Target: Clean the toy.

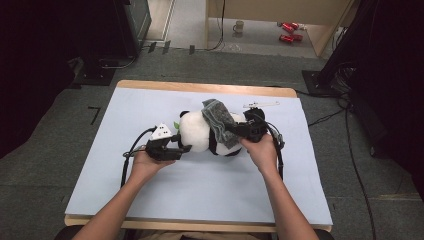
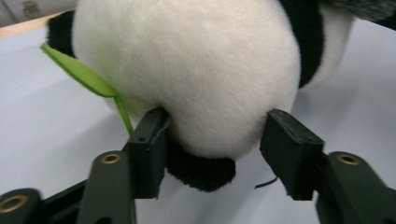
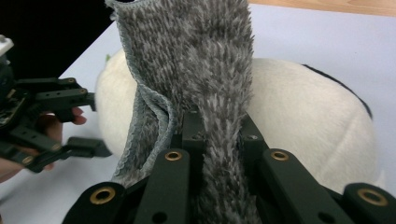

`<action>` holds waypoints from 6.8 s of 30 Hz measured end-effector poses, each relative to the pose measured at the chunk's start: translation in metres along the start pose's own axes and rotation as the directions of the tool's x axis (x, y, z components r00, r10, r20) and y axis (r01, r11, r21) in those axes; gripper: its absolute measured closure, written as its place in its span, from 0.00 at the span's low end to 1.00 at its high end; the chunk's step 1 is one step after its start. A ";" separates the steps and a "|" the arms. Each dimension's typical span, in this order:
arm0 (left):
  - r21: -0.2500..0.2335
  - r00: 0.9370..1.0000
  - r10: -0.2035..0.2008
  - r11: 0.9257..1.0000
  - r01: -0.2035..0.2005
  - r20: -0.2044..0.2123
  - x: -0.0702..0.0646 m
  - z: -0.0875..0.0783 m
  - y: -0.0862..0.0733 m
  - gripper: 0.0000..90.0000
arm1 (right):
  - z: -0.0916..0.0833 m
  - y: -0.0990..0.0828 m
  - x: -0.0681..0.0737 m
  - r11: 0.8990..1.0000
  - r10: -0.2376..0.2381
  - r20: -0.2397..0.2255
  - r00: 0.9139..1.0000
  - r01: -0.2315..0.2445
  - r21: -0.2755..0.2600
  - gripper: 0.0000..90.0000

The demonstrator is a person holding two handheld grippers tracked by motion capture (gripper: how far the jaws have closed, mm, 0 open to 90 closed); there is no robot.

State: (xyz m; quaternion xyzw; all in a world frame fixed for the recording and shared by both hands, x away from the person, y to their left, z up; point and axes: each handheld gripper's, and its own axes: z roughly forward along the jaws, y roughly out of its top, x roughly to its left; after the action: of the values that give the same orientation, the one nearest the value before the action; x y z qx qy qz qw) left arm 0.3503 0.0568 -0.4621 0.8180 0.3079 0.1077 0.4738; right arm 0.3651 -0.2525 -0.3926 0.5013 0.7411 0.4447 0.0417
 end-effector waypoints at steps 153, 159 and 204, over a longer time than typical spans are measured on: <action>0.101 0.936 -0.332 0.942 0.321 0.121 0.008 -0.031 0.014 0.91 | -0.035 -0.007 -0.042 0.996 0.084 0.090 0.992 -0.087 0.026 0.88; 0.108 0.936 -0.333 0.941 0.322 0.116 0.009 -0.031 0.013 0.92 | -0.030 -0.017 -0.061 0.992 0.127 0.095 0.987 -0.129 0.013 0.88; 0.134 0.931 -0.350 0.932 0.336 0.102 0.014 -0.028 0.006 0.92 | -0.006 -0.038 -0.076 0.964 0.235 0.121 0.965 -0.247 0.101 0.89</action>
State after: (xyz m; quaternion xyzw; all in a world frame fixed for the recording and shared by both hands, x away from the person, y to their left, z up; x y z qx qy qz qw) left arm 0.3506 0.0829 -0.4441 0.7823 0.4217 -0.0456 0.4561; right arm 0.3730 -0.3192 -0.4445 0.6125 0.6956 0.3753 -0.0017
